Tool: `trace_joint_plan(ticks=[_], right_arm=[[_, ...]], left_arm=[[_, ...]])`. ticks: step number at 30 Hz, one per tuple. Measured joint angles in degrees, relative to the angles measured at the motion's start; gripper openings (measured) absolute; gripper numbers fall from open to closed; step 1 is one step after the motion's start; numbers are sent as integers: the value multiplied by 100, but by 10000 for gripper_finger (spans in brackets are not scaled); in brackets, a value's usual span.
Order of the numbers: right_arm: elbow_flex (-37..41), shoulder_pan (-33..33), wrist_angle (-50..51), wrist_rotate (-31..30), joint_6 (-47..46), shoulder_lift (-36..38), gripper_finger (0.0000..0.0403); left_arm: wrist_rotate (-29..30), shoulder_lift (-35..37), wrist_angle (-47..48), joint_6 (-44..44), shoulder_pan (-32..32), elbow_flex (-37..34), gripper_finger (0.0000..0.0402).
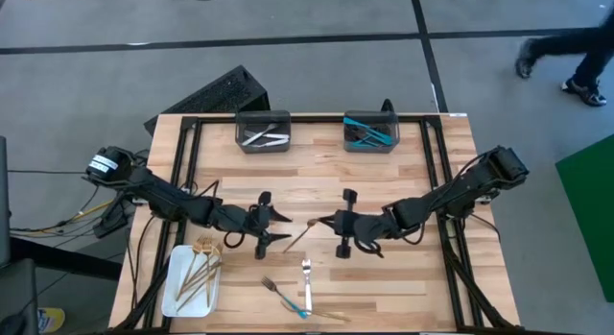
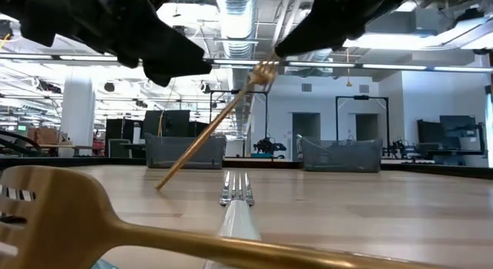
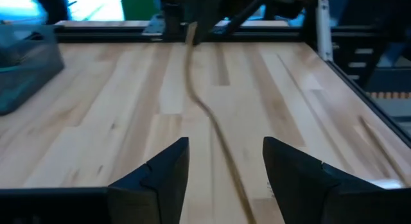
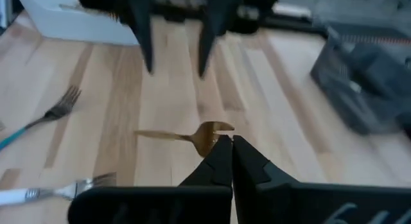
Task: Sort silverware by color (type)
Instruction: Put the gold fork into the white bin
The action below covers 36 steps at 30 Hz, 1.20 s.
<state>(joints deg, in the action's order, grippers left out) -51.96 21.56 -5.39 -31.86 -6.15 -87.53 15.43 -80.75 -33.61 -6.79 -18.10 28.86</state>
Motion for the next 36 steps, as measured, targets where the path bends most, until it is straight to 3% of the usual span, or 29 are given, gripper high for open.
trace_joint_plan(ticks=[5, 12, 21, 26, 32, 36], right_arm=[[-19, 0, -534, -131, 501, 4, 10], [-209, -83, -581, -172, 945, 4, 10], [-291, -223, -1193, 22, 1433, 8, 11], [-293, -225, -1191, 162, 1155, 11, 26], [-293, -265, -1197, 173, 668, 15, 82], [-295, -252, -1163, -55, 467, 15, 113]], left_arm=[[13, 0, -15, -192, 240, 0, 187], [-479, 0, -88, -198, 288, 0, 183], [-597, 0, -85, -143, 288, 0, 97], [-175, 0, -67, -153, 290, -2, 15], [487, 388, 240, -786, 64, -4, 5], [1426, 1270, 1446, -1414, -539, -2, 4]])
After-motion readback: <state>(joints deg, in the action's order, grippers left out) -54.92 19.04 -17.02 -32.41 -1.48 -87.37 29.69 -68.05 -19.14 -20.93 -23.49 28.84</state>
